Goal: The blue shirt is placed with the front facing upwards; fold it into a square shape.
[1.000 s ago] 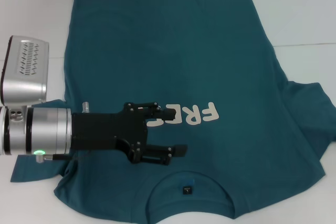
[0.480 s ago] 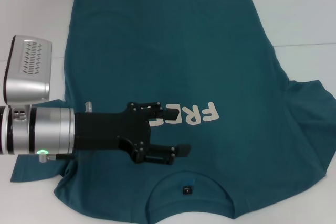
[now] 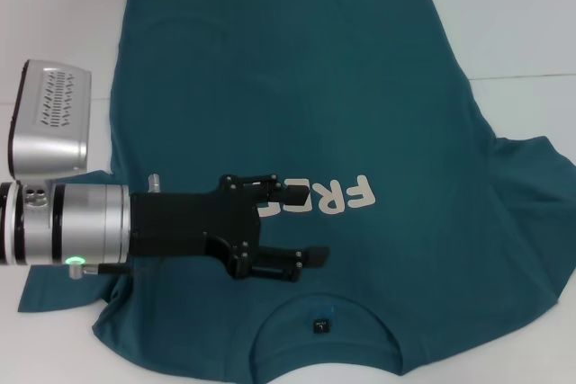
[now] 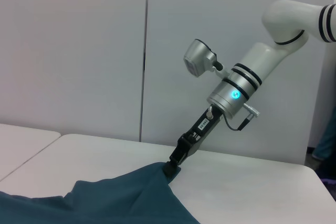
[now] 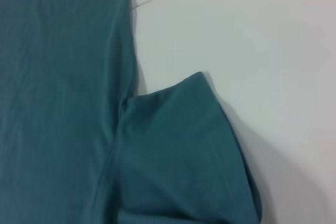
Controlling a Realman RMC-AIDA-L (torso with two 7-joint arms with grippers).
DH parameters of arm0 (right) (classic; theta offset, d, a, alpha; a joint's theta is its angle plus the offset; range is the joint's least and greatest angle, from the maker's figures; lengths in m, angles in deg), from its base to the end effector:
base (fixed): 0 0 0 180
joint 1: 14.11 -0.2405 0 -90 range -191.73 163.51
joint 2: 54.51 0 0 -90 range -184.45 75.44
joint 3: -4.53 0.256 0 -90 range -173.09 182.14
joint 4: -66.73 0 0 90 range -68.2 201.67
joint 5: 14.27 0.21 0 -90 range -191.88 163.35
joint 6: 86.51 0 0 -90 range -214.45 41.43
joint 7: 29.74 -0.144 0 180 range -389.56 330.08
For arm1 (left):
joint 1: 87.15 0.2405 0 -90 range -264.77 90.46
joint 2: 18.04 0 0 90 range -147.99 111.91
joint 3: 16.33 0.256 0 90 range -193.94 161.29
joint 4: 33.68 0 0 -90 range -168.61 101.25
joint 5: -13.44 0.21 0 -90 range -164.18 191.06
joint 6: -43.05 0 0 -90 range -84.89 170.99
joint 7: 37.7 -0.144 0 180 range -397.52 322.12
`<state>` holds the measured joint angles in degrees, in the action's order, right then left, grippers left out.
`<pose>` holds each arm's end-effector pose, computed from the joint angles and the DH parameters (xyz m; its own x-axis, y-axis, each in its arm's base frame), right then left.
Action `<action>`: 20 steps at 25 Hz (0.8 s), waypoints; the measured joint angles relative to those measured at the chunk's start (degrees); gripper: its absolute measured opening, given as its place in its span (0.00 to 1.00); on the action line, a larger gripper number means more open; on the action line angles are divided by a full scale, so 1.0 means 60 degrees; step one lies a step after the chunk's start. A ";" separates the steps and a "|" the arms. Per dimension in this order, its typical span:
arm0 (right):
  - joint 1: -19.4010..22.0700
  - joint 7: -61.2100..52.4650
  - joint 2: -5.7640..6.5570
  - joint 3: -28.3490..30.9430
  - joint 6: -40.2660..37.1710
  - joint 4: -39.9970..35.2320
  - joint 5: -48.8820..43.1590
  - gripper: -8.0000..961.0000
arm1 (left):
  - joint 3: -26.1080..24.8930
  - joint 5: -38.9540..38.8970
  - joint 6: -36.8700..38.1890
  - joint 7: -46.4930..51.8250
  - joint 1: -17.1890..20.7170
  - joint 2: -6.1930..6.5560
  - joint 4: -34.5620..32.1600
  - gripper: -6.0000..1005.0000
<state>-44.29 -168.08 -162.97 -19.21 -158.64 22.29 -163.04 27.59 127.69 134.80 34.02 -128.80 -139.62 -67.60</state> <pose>0.3900 0.3460 0.1307 0.1079 -0.8249 -0.5549 -0.9313 0.1114 -0.3467 -0.1824 0.3497 -0.0374 0.8585 0.1115 0.5006 0.1519 -0.9876 -0.0405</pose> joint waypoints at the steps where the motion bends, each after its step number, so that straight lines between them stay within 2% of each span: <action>1: 0.0011 0.0000 0.0005 0.0000 -0.0018 -0.0003 -0.0002 0.07 | -0.0004 0.0000 0.0000 0.0000 0.0005 0.0000 -0.0001 0.84; 8: 0.0135 -0.0001 0.0016 0.0001 -0.0230 -0.0171 -0.0004 0.08 | -0.0014 0.0000 0.0000 0.0016 -0.0022 0.0004 -0.0001 0.84; 13: 0.0255 -0.0055 -0.0159 0.0001 -0.0363 -0.0812 -0.0003 0.09 | -0.0022 0.0000 0.0001 0.0016 -0.0043 0.0004 -0.0001 0.84; 20: 0.0103 0.0004 -0.0199 -0.0123 -0.0490 -0.0893 0.0011 0.10 | -0.0026 0.0000 0.0002 0.0015 -0.0071 -0.0010 -0.0001 0.84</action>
<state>-43.67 -168.06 -164.16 -19.94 -161.58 16.93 -162.98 27.44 127.69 134.81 34.11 -129.23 -139.68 -67.60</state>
